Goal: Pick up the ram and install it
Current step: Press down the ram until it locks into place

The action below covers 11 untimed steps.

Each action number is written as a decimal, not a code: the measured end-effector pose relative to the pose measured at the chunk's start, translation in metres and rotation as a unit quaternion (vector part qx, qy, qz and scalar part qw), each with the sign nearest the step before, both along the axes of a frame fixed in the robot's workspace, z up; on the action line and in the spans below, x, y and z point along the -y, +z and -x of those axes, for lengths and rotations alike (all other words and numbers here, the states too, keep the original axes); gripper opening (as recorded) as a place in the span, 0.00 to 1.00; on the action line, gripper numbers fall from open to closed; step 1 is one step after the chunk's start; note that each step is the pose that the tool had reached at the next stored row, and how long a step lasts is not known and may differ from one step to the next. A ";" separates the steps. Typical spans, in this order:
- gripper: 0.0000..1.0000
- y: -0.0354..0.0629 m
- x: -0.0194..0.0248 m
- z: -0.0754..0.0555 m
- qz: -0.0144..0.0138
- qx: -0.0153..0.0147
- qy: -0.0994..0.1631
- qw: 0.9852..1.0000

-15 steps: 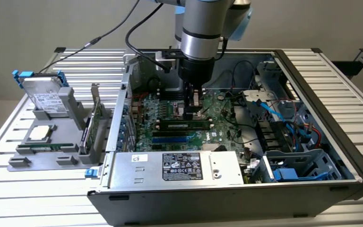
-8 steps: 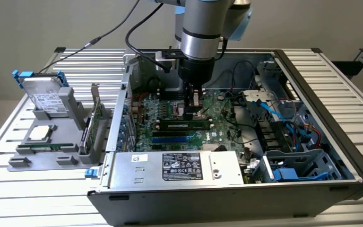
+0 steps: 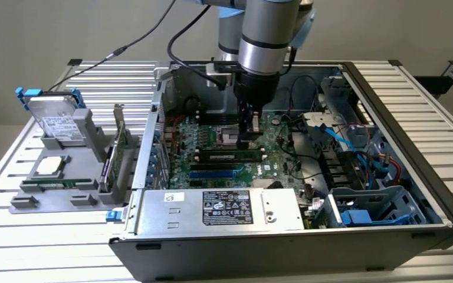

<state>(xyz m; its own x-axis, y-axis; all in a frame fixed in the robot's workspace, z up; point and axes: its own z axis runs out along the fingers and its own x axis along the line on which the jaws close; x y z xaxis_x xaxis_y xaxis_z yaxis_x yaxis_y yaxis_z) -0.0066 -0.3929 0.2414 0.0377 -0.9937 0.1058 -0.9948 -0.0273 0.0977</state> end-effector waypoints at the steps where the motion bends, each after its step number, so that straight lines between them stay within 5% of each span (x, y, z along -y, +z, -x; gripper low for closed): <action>1: 0.10 0.0000 0.0000 -0.004 0.000 -0.001 0.000 1.000; 4: 0.10 -0.0006 -0.0001 -0.016 0.000 -0.005 0.000 1.000; 11: 0.10 -0.0083 0.0000 -0.017 0.000 -0.005 0.000 1.000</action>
<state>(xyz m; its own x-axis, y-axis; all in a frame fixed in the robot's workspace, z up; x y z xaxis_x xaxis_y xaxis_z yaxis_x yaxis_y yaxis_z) 0.0106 -0.3929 0.2330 0.0390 -0.9937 0.1050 -0.9939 -0.0277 0.1069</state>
